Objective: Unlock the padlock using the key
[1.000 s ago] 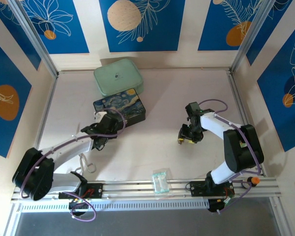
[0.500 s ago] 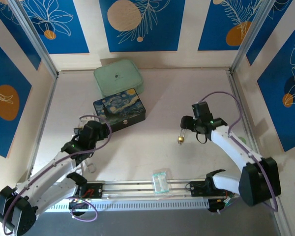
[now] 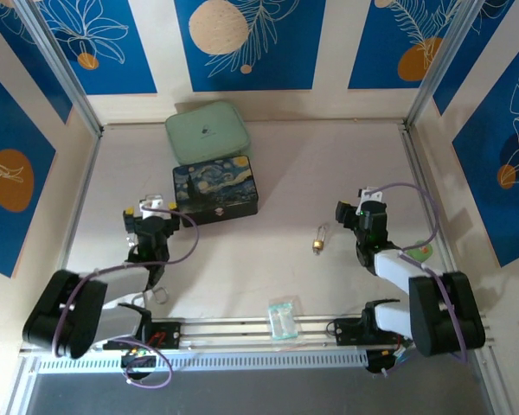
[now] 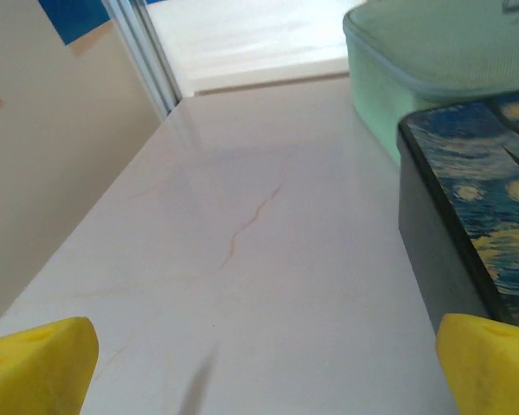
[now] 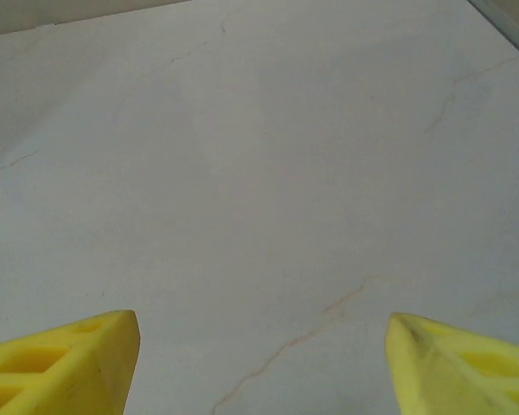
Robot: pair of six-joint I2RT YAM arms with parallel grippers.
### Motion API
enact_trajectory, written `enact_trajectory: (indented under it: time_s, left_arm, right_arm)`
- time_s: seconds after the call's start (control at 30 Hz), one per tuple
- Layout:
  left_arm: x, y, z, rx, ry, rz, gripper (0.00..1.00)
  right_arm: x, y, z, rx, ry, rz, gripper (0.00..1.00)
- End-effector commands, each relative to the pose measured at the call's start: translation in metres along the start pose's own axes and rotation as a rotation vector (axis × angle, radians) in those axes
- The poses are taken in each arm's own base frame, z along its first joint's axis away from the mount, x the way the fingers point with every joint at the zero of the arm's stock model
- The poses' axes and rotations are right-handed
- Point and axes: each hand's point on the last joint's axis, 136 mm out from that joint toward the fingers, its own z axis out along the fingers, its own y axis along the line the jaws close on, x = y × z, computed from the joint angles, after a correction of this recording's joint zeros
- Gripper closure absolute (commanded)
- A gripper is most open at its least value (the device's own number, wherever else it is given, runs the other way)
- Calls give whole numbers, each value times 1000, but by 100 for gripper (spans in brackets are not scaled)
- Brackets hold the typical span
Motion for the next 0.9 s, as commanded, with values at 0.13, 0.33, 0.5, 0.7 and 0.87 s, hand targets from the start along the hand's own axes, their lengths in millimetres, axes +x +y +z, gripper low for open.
enact_trajectory:
  time_s: [0.13, 0.33, 0.5, 0.7, 0.87]
  left_arm:
    - [-15, -4, 12, 109, -99, -37, 1]
    - [-5, -14, 18, 158, -133, -31, 1]
    - [4, -24, 34, 181, -75, 1, 1]
    - [5, -27, 46, 167, -19, 13, 1]
    - [8, -26, 56, 172, 37, 4, 1]
  right_arm:
    - [-46, 15, 12, -47, -165, -74, 25]
    - [-37, 7, 27, -52, -160, -48, 25]
    - [-27, 11, 42, -160, -85, -20, 20]
    - [-27, 11, 43, -117, -104, -45, 1]
    - [-28, 11, 42, -117, -107, -45, 1]
